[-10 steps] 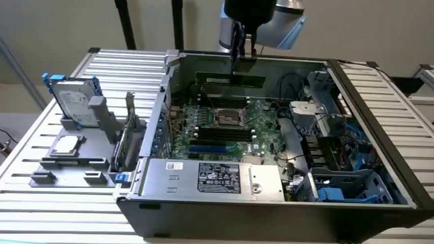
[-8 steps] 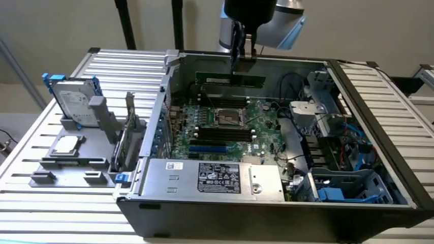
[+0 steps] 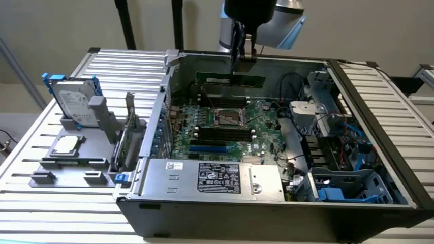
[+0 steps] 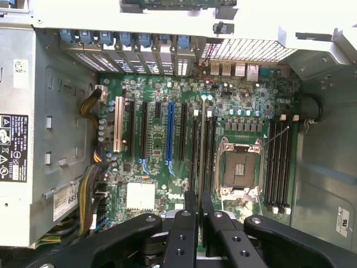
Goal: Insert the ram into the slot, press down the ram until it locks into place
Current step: 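Insert the ram into the slot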
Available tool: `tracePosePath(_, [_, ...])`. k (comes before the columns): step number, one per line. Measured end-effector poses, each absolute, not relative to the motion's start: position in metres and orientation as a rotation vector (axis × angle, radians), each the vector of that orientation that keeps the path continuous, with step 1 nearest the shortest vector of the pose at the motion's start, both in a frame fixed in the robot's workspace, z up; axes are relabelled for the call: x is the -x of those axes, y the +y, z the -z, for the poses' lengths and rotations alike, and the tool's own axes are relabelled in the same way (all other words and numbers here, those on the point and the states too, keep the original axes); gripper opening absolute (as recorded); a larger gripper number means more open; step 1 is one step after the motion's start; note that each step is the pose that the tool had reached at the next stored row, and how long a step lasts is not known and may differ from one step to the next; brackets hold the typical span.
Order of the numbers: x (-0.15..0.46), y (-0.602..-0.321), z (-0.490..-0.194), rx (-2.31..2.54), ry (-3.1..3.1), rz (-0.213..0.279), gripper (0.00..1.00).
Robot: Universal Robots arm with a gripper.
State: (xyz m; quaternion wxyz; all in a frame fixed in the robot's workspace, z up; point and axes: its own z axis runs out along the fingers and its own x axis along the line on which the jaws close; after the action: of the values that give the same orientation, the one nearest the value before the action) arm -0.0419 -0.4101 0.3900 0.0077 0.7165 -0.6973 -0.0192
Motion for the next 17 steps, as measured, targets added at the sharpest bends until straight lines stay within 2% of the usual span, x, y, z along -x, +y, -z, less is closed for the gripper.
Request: tracePosePath(17, [0.042,-0.41,-0.366,-2.249,-2.188,0.038,0.13])
